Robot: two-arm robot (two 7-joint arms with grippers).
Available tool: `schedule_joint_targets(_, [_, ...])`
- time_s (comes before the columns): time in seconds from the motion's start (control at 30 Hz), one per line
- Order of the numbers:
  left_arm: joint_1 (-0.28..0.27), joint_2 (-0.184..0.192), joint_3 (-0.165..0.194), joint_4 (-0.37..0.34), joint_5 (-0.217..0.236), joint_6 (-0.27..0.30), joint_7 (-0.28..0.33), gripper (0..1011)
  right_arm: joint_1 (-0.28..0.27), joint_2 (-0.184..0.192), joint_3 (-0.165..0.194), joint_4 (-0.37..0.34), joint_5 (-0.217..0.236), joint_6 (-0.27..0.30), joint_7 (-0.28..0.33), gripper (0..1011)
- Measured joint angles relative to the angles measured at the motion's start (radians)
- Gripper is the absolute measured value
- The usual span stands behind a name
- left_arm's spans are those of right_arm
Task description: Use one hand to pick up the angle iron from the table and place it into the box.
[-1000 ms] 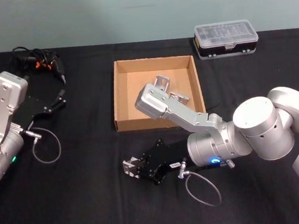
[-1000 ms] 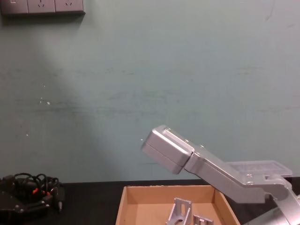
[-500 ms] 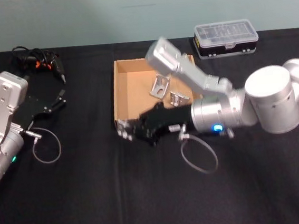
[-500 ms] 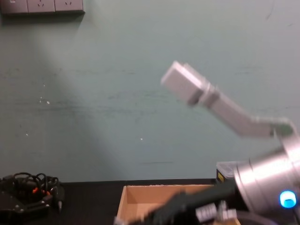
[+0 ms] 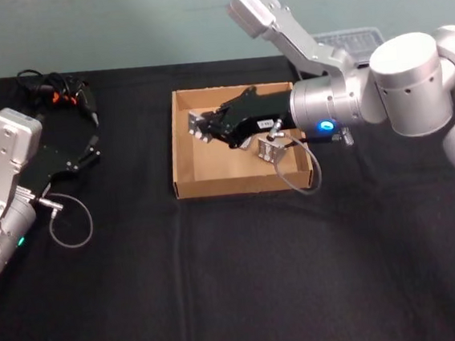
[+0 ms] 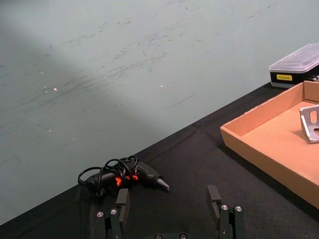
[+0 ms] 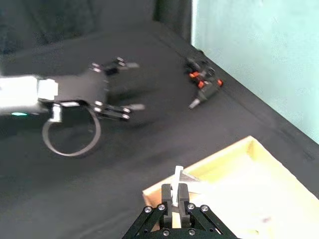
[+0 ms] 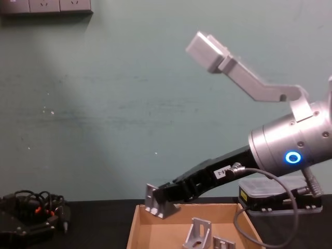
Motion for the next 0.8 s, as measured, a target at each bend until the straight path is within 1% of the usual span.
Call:
schedule_joint_targets(0.07, [0.0,0.0,0.0,0.0,0.0,0.0,0.0,1011,0.031,-0.018,-0.013,0.059,-0.012,0.013,0.0,85])
schedule_joint_targets(0.17, [0.0,0.0,0.0,0.0,0.0,0.0,0.0,1011,0.051,-0.03,-0.023,0.097,-0.021,0.021,0.001,85])
schedule_joint_targets(0.23, [0.0,0.0,0.0,0.0,0.0,0.0,0.0,1011,0.069,-0.039,-0.037,0.13,-0.036,0.032,0.005,85])
schedule_joint_targets(0.8, [0.0,0.0,0.0,0.0,0.0,0.0,0.0,1011,0.085,-0.065,-0.058,0.22,-0.079,0.05,0.025,85])
